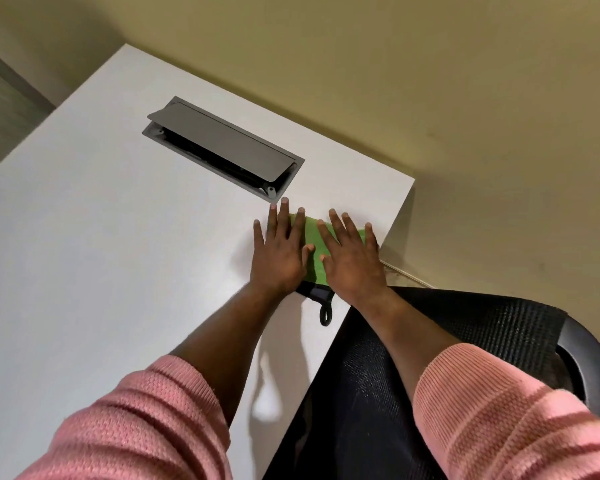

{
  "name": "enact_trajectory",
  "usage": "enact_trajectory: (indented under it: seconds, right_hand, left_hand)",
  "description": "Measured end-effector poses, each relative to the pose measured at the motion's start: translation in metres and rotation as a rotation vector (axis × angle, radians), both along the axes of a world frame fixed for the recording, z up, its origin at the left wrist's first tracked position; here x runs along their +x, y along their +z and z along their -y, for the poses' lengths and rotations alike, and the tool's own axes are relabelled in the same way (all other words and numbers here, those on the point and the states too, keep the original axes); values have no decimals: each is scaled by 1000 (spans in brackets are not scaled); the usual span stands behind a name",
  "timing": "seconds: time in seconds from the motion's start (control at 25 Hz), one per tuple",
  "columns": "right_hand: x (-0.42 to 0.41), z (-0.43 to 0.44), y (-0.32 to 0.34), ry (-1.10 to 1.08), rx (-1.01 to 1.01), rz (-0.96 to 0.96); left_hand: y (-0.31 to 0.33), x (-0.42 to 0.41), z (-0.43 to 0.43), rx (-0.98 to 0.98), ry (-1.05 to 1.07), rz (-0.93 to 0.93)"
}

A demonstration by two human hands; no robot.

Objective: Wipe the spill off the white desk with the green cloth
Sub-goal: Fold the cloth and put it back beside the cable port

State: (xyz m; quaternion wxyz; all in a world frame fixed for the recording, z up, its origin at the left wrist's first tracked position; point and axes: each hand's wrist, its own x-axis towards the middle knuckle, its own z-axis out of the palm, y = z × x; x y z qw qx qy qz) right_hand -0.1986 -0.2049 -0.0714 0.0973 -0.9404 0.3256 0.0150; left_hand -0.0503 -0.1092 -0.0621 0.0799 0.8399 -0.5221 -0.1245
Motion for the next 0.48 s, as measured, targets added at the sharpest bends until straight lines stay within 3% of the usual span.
enact_trajectory:
  seconds: [0.24, 0.48]
  right_hand:
    - [6, 9, -28, -36, -25, -113]
    - [13, 16, -37, -76, 28, -103]
  left_hand:
    - [-22, -9, 10, 66, 62, 109]
    - [-36, 2, 26, 130, 58, 28]
